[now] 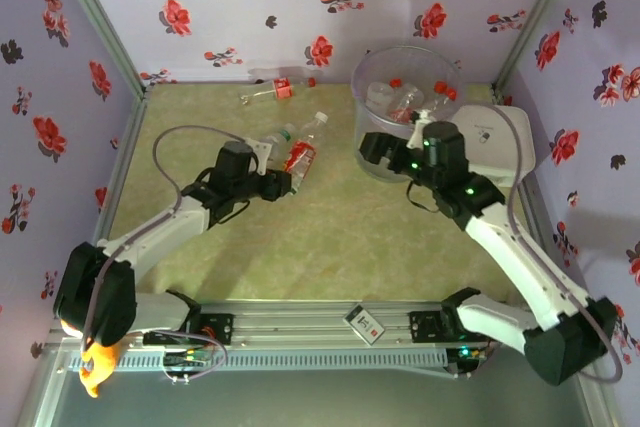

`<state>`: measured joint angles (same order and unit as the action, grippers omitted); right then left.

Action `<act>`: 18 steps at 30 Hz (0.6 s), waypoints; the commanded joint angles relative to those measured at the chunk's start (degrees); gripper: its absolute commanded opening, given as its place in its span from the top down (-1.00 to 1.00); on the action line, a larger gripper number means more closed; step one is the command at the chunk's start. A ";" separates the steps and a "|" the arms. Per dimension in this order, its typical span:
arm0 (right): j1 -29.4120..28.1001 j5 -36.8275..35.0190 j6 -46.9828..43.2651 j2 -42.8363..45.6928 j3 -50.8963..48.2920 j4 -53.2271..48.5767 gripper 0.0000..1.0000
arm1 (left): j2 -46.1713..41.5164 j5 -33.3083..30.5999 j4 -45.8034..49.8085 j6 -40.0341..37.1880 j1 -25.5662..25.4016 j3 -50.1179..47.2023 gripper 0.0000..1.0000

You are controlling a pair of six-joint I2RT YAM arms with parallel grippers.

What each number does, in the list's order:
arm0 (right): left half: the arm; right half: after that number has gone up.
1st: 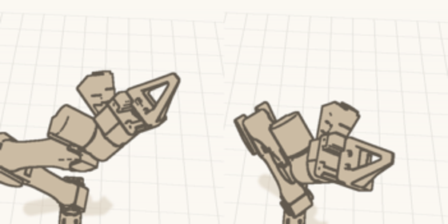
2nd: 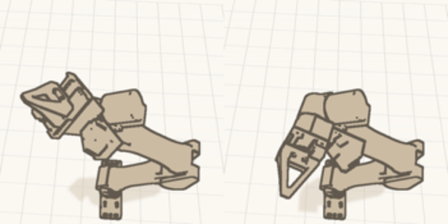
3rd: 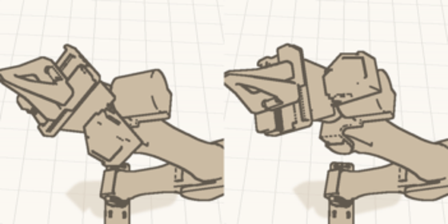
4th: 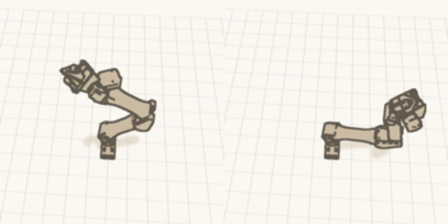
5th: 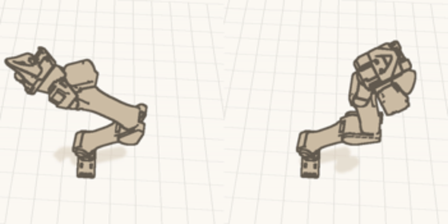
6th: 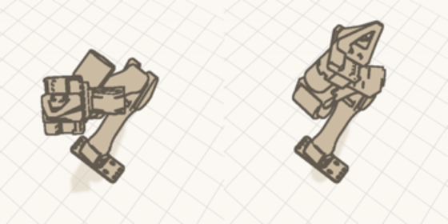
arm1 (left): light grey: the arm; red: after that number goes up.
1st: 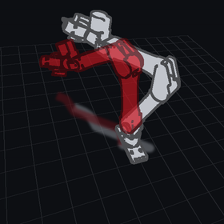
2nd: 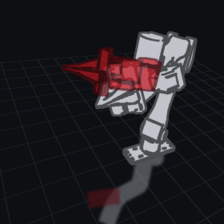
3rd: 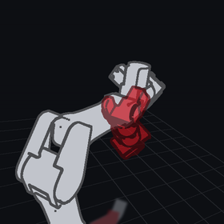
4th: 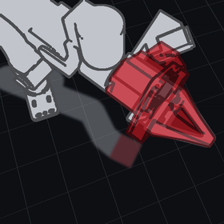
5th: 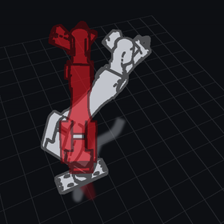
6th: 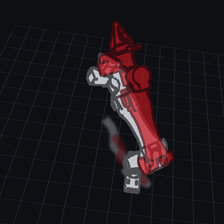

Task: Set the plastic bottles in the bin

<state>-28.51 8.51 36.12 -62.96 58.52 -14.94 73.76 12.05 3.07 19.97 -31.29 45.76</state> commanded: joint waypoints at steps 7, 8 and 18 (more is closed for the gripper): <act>-6.12 1.38 2.20 -18.19 8.42 12.07 -0.98 | -6.93 3.54 -7.02 4.33 -2.88 -4.99 0.47; -6.19 1.84 2.29 -19.93 9.19 12.53 -0.98 | -7.30 3.59 -7.07 4.53 -2.91 -5.23 0.46; -7.52 6.79 5.92 -31.05 13.06 18.85 -0.74 | -7.36 3.14 -8.62 4.76 -3.16 -6.06 0.46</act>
<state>-35.59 13.96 40.53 -93.89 69.93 0.75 67.16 14.66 -2.35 24.16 -34.13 40.21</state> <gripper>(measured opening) 0.886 0.393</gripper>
